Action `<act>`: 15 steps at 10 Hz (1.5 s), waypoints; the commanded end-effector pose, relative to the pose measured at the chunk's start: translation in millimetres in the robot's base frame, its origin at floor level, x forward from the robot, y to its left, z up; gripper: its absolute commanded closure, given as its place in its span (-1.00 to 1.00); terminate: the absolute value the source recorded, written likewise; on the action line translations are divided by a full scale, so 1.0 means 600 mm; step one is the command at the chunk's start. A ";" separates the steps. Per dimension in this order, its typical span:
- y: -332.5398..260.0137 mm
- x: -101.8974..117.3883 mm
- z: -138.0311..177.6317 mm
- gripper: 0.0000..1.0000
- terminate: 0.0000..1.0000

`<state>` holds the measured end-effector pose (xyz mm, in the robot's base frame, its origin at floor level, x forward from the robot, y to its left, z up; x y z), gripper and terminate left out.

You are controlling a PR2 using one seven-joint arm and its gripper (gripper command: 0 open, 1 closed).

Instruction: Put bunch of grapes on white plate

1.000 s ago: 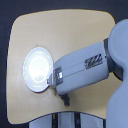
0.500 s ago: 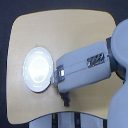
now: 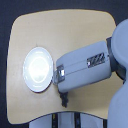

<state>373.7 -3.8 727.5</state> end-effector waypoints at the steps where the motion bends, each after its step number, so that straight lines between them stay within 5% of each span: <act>1: 0.002 0.004 -0.001 1.00 -1.00; 7: -0.003 0.006 0.015 1.00 -1.00; 15: 0.026 0.074 0.191 1.00 -1.00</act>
<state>393.0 2.3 779.5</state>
